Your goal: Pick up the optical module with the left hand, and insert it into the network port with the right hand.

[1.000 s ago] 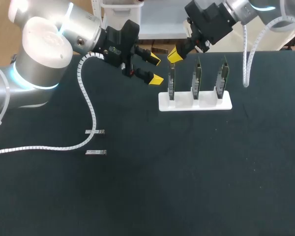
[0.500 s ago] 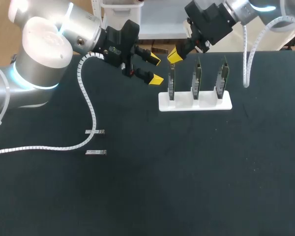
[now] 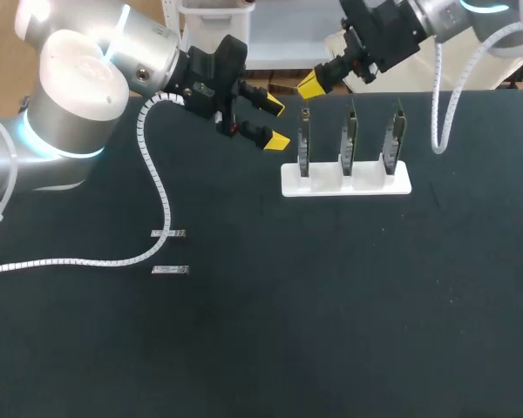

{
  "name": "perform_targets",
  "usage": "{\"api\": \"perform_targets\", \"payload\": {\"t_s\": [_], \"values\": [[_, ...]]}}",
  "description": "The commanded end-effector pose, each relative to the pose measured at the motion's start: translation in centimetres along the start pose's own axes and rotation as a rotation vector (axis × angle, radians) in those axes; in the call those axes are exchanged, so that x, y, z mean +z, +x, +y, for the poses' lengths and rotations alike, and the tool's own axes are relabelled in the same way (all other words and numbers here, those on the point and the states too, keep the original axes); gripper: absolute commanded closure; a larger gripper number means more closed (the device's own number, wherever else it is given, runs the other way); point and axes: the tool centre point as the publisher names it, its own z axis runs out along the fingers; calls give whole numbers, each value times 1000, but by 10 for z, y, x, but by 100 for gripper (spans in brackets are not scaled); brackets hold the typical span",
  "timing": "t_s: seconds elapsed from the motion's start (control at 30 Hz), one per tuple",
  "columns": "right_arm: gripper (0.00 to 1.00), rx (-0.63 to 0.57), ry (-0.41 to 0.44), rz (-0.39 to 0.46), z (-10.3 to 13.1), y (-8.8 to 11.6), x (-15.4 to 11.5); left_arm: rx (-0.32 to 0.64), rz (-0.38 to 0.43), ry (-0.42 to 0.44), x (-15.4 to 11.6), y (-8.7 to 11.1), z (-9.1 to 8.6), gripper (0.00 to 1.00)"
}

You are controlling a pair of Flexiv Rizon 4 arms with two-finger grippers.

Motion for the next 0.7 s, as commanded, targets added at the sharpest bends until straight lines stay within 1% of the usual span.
{"api": "perform_targets", "payload": {"t_s": [0.03,0.17,0.2,0.27,0.33,0.47,0.63,0.7], "values": [[100,-7,4,-16,5,0,-16,-3,6,2,1,-1,1,0],[100,-1,18,-36,7,5,-35,-3,6,2,1,-1,1,0],[100,-13,35,-39,8,6,-40,-3,6,2,1,-1,1,0],[100,-16,26,-37,12,10,-50,-3,6,2,1,-1,1,0],[100,-20,27,-32,14,15,-60,-3,6,2,1,-1,1,0],[100,-24,-4,-6,19,26,-78,-3,6,2,1,-1,1,0],[100,-17,7,26,21,42,-94,-3,6,2,1,-1,1,0],[100,-11,7,24,22,46,-98,-3,6,2,1,-1,1,0]]}}
